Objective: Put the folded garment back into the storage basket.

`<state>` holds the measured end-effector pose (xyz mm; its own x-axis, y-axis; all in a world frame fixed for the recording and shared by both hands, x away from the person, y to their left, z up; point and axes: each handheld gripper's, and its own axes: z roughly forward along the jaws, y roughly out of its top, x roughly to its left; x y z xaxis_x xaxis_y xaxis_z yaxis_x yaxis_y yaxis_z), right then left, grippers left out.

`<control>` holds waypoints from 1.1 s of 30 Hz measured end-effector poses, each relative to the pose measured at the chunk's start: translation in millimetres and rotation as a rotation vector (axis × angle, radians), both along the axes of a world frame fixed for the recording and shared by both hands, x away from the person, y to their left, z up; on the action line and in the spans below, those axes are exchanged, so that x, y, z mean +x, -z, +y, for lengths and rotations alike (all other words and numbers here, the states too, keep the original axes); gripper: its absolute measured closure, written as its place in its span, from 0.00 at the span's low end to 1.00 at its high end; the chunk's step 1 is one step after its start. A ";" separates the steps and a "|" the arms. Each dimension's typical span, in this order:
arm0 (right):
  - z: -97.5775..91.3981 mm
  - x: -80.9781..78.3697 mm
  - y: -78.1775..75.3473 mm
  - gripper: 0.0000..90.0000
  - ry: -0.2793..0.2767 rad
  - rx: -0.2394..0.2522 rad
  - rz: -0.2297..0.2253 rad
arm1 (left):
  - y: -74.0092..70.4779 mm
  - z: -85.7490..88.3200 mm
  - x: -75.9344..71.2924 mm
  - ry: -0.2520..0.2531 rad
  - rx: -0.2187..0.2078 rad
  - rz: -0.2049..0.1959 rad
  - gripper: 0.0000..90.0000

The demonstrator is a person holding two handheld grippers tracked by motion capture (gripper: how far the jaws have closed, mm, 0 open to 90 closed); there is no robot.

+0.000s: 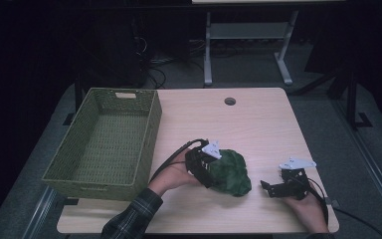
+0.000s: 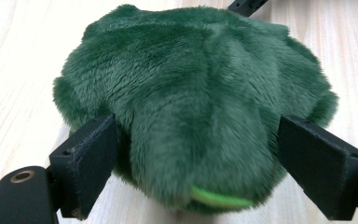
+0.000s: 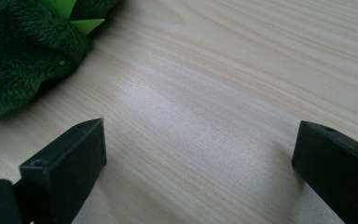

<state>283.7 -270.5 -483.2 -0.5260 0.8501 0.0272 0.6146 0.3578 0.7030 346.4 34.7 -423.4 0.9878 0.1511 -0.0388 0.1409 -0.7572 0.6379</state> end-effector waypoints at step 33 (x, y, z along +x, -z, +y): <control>1.1 0.8 0.2 0.03 0.001 0.001 -0.003 | 34.3 -8.5 -2.9 0.027 0.104 -0.003 0.33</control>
